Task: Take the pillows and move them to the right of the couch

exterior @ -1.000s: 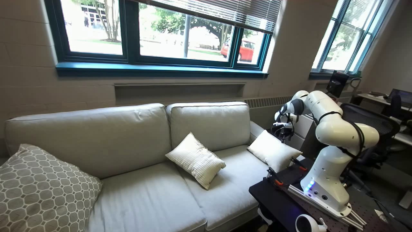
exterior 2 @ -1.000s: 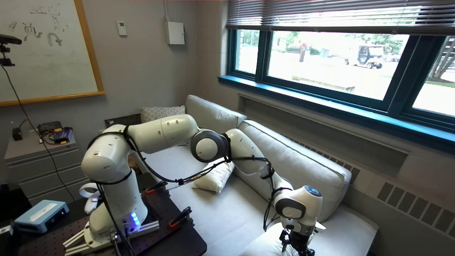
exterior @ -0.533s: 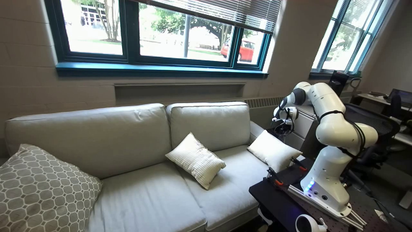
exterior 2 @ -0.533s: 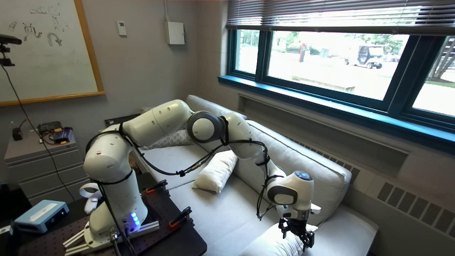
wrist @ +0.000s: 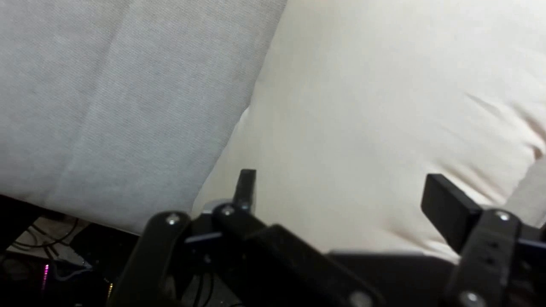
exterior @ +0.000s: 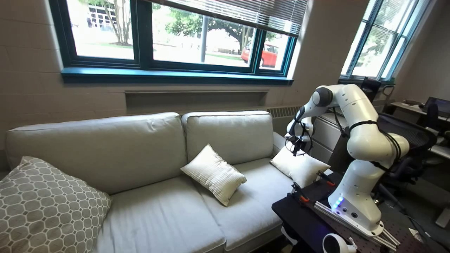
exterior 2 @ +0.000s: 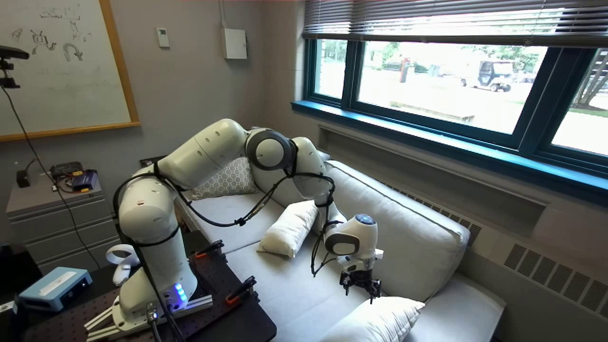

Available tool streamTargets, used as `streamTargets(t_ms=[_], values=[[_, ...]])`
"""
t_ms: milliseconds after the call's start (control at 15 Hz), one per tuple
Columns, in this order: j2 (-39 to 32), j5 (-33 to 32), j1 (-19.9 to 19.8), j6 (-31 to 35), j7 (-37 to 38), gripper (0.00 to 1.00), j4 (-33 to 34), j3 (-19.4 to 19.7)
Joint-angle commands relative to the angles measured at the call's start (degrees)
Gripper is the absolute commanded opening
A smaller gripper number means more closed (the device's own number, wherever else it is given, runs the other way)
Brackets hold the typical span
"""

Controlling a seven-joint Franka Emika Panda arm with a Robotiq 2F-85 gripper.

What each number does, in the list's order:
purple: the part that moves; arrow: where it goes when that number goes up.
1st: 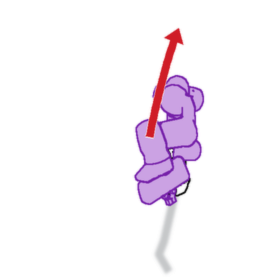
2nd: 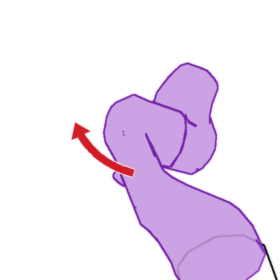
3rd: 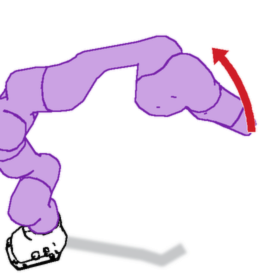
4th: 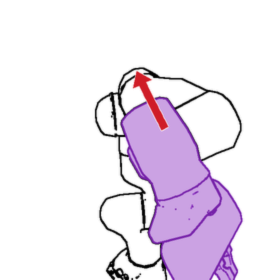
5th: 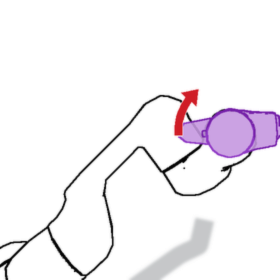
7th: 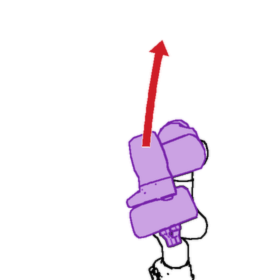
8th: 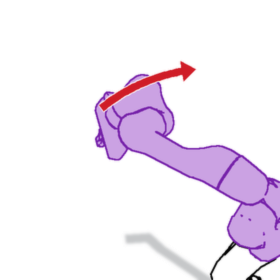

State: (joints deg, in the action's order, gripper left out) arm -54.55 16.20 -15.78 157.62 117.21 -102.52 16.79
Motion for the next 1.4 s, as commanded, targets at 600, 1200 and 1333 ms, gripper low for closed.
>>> streamTargets(t_ms=[600,1200,1333], values=[[-0.4,16.2,2.0,11.2,6.5,1.0,-3.3,-13.1],[-6.9,33.3,9.8,28.9,16.6,1.0,6.9,-36.6],[-5.1,31.7,9.9,27.8,15.7,1.0,3.8,-35.7]])
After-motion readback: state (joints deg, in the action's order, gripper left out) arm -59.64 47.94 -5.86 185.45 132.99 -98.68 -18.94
